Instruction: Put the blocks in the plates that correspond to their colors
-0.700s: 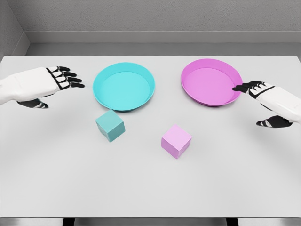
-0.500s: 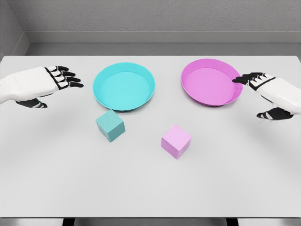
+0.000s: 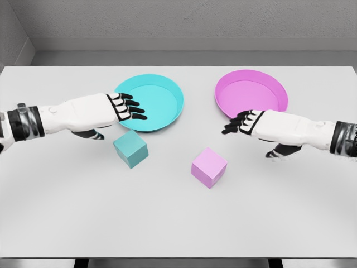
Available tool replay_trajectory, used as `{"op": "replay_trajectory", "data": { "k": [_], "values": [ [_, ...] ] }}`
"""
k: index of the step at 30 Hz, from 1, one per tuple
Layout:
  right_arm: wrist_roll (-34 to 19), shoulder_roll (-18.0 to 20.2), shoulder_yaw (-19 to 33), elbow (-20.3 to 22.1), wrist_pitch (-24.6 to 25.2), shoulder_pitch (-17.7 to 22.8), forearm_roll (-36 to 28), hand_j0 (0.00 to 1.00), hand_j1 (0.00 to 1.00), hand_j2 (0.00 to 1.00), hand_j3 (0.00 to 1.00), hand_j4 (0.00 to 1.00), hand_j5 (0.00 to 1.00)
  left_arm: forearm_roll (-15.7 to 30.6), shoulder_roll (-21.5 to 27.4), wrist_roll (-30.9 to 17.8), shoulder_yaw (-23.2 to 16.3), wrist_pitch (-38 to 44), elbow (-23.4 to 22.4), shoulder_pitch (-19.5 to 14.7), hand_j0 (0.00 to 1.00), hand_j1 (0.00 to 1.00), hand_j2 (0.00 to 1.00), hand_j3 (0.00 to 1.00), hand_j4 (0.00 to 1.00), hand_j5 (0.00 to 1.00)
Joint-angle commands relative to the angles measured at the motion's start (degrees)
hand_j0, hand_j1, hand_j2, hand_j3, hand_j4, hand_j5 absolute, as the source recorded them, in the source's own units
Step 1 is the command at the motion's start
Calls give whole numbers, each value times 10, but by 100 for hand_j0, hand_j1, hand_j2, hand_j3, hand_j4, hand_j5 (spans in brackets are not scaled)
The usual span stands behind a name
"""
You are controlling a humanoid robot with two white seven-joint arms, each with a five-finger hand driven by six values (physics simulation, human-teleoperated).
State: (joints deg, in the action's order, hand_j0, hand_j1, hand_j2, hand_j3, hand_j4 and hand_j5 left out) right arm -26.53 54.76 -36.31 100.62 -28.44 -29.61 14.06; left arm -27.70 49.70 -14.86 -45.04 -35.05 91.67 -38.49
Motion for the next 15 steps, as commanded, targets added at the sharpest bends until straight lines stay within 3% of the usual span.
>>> {"op": "replay_trajectory", "data": {
  "k": [1,5,15],
  "values": [
    [-3,-19,-55,0,-12,-4,-2,100,100,100,100,100,100,-3,-18,0,-36,0,-1,-1,100,100,100,100,100,100],
    [-3,-30,-89,0,-13,-16,-2,100,100,100,100,100,100,-20,-18,0,-49,0,-3,-4,100,100,100,100,100,100],
    [-11,-54,-112,0,-16,-51,-2,100,100,100,100,100,100,-48,-19,-18,-63,0,-8,-10,100,100,100,100,100,100]
  ]
}}
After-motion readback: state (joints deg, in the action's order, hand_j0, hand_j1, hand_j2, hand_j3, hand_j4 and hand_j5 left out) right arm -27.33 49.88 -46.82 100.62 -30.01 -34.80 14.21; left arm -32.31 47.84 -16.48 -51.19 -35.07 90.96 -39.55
